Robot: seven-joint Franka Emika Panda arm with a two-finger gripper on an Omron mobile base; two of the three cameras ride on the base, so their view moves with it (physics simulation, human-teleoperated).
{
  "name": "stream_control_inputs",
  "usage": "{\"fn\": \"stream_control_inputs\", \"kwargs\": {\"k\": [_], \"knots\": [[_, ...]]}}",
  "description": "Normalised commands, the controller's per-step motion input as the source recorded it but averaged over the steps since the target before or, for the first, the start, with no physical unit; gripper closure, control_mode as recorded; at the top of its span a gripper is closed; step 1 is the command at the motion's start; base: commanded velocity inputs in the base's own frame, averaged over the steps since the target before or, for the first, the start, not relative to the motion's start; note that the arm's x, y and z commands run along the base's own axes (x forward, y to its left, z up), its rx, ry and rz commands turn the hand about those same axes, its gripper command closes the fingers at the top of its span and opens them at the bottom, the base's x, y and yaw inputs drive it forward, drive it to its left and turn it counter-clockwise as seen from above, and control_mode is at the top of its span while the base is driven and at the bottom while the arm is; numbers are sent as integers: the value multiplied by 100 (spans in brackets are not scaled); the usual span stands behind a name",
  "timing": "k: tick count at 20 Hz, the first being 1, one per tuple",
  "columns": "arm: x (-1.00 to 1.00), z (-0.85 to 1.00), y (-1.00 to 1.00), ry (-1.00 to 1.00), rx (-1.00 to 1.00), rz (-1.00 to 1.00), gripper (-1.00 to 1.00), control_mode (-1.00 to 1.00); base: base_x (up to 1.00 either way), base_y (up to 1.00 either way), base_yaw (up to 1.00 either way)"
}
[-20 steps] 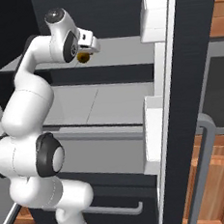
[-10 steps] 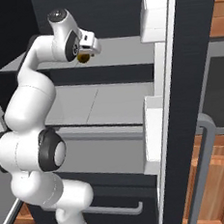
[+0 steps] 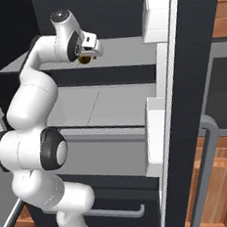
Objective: Retrieve a lemon from the fridge and place it on the cutting board with the fish.
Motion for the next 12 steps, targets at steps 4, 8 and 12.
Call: {"fn": "stream_control_inputs", "kwargs": {"k": [4, 8, 12], "knots": [[0, 0, 0, 0, 0, 0, -100, -100, 0, 0, 0], [0, -1, 0, 3, 0, 0, 100, -100, 0, 0, 0], [0, -1, 0, 4, 0, 0, 100, -100, 0, 0, 0]]}}
